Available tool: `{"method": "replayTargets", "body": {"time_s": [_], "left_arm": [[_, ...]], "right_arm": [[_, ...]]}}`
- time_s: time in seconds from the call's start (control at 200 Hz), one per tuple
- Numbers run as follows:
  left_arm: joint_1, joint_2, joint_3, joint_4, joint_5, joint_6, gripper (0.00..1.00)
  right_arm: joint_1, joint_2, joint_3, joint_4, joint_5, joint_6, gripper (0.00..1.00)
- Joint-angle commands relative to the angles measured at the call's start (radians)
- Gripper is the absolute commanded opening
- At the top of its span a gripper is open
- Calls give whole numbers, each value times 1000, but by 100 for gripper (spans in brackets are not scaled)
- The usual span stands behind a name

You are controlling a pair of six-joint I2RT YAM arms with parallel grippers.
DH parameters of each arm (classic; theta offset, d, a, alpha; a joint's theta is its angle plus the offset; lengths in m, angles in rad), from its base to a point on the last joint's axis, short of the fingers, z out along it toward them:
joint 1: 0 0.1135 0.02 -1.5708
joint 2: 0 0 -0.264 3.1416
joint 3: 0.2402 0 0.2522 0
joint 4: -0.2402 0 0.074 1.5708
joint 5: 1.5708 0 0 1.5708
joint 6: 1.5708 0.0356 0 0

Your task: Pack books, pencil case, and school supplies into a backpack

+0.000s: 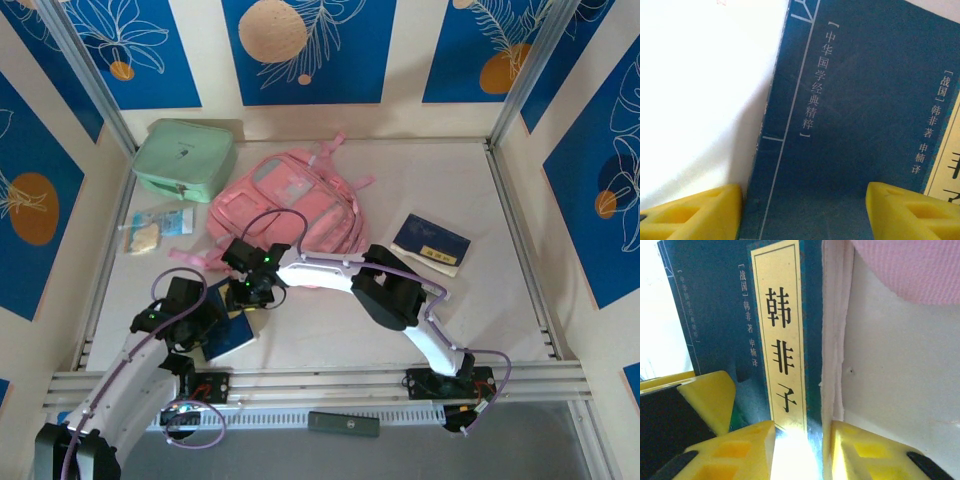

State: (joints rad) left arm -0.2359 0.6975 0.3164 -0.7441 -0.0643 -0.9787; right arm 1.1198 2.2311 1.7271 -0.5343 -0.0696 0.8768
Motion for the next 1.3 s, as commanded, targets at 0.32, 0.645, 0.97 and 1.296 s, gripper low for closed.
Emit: {"method": "replayTargets", "body": {"time_s": [0.32, 0.645, 0.97, 1.296], "left_arm": [[4, 14, -13, 61, 44, 5, 66], [3, 10, -10, 57, 46, 5, 67], [3, -17, 86, -41, -6, 32, 76], [7, -79, 400, -287, -182, 145, 86]], "right_arm": [[15, -71, 10, 27, -82, 4, 20], [13, -86, -12, 46, -93, 8, 12], [13, -151, -48, 107, -111, 2, 0], [15, -370, -166, 106, -2, 15, 0]]}}
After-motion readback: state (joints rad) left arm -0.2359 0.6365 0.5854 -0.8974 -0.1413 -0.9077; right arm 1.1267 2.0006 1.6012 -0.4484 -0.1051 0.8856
